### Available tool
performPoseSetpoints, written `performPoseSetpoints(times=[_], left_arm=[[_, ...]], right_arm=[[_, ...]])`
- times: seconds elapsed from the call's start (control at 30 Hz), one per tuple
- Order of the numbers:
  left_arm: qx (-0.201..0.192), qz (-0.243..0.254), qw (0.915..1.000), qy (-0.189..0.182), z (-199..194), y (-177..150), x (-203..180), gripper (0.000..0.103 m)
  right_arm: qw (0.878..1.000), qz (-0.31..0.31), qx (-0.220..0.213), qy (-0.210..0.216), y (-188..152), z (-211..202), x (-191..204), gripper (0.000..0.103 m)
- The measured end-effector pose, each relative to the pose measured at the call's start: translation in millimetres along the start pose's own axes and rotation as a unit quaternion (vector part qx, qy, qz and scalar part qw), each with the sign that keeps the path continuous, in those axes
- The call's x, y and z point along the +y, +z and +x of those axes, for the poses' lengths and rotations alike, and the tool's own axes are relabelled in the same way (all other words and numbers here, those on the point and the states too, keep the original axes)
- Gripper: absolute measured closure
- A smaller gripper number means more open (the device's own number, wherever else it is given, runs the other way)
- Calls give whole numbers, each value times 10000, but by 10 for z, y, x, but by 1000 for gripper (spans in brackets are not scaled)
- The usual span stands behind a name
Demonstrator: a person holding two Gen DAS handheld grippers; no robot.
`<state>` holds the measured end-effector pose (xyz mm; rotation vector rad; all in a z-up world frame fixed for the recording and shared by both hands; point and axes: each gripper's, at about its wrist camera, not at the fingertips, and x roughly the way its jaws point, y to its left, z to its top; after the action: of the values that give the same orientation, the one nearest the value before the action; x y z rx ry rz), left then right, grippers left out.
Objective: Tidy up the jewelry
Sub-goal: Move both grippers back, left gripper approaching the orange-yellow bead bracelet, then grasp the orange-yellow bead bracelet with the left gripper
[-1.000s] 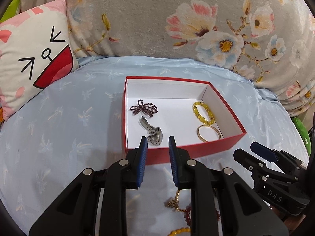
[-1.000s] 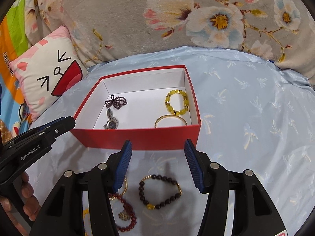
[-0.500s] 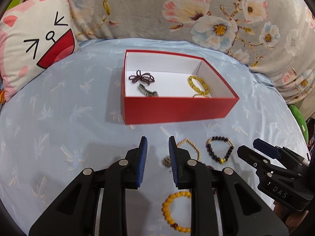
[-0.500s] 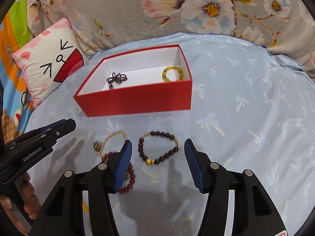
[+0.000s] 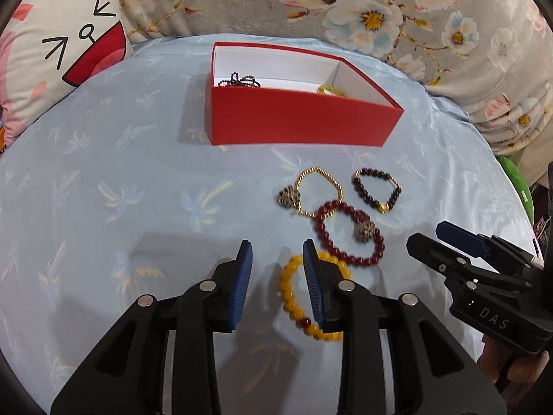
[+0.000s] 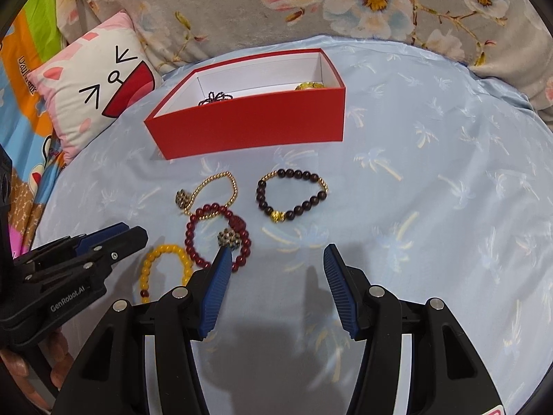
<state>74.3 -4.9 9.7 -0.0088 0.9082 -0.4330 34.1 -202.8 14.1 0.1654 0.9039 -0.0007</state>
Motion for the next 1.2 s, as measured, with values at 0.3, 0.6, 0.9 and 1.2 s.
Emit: performPoseSetpoints(times=[0.3,0.6,0.9,1.2], left_arm=[[140,156,9997,78,82,-163,-110,73],[-30,467,9980,414,110,-199,-205,83],[-74,472,9978,451,124,-166,-176,96],[-108,319,9973,656,161,-49,3,96]], right_arm=[[10000,-16,62,21,-116,-26,66,49],[9999,30,94,21,-126,-3,41,49],[9998,108,141,42,-124,37,19,49],[9999,129,106,-38,-59,82,-32,49]])
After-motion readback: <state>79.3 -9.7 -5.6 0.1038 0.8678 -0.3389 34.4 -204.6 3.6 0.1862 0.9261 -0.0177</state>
